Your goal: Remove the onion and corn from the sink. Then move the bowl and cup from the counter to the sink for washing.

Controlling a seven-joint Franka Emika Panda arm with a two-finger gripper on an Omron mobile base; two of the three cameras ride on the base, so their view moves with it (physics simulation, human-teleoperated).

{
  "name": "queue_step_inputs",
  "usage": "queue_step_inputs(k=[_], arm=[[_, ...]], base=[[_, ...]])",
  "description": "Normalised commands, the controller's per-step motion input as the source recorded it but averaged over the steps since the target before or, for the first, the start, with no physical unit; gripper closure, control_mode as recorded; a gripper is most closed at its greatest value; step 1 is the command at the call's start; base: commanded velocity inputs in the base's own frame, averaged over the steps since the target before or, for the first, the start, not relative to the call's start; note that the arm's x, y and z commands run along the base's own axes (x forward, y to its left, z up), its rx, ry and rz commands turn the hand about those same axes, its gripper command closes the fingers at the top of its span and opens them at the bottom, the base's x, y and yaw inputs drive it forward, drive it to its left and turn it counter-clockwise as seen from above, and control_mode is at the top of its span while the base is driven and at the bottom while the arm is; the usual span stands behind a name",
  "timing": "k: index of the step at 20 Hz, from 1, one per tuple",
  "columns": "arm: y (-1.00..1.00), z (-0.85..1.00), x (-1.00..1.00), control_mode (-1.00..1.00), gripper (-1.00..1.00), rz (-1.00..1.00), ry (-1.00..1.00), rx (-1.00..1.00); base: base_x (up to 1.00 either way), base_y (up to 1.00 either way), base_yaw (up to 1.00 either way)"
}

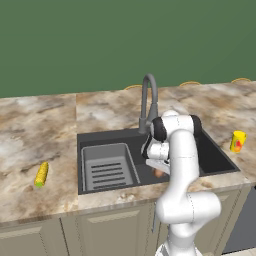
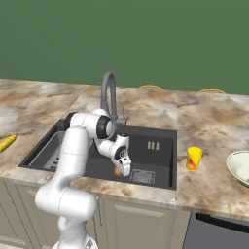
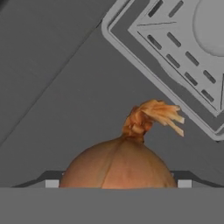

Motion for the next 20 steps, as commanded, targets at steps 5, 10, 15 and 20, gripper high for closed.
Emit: queue_step_inputs(k=[5,10,15,20], arm=[[0.01,0.18,-0.32,-1.00,1.00,0.00,-0.08,0.00],[0.00,0.30,-0.22,-1.00,1.00,0.00,-0.17,0.00],[0.01,0.32,-0.21,-1.00,1.00,0.00,-0.20,0.00],[0.01,0.35,-0.21,-1.00,1.00,0.00,-0.14,0.00]], base=[[0.00,0.00,0.00],[0.00,0.00,0.00],[0.00,0.00,0.00],[0.00,0.00,0.00]])
